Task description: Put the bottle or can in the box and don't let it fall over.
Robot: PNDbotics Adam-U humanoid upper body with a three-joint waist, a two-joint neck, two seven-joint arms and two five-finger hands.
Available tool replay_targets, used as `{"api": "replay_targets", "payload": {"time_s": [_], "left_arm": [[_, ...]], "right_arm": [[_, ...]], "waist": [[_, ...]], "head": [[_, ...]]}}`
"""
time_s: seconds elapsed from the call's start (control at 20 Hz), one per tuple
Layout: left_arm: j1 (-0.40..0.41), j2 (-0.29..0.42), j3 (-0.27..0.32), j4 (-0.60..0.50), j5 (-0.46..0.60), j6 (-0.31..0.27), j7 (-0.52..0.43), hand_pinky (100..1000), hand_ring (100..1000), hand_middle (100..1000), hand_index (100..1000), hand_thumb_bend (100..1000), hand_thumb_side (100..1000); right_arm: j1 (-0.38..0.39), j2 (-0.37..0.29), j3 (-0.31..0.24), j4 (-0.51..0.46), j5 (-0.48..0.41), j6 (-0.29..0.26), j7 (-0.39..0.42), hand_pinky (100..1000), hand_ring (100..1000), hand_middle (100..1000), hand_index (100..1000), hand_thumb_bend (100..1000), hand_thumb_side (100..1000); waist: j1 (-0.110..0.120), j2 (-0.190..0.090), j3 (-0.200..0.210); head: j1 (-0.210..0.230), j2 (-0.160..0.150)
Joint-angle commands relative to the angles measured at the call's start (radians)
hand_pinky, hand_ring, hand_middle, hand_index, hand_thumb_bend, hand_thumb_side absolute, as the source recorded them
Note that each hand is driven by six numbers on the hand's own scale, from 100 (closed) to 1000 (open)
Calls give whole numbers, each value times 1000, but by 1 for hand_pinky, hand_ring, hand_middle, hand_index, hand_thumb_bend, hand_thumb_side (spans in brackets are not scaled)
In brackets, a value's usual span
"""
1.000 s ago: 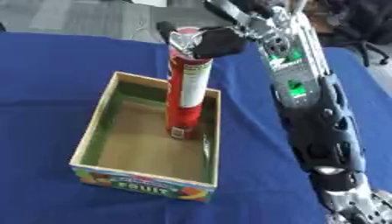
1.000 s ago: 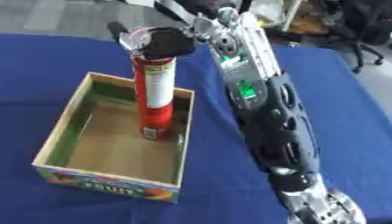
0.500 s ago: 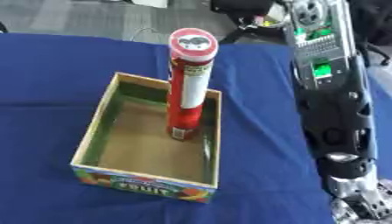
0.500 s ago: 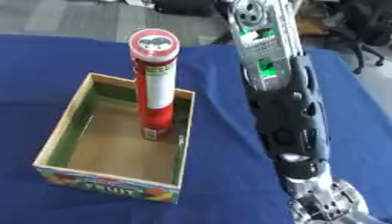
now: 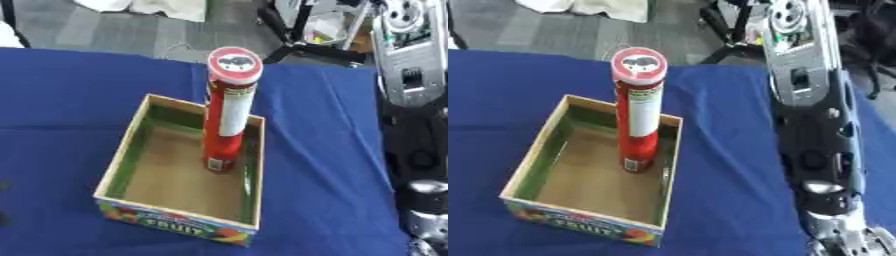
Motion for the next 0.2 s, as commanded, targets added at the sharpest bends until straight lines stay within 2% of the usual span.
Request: {"api": "replay_targets", "payload": {"time_s": [0.05, 0.2], "left_arm": [[-7, 10, 11, -18, -4, -8, 8, 479, 780, 613, 614, 230, 852], [-7, 10, 15, -18, -6, -14, 17, 479, 780, 613, 614, 227, 849]], "right_arm": [[8, -67, -33, 11, -34, 6, -40, 955, 881, 875, 940, 100, 753], [43, -102, -43, 12, -78, -9, -76, 952, 878, 879, 942, 100, 741]], "waist": [[7, -10, -1], [9, -4, 1]], "head": [[17, -18], [36, -21]]}}
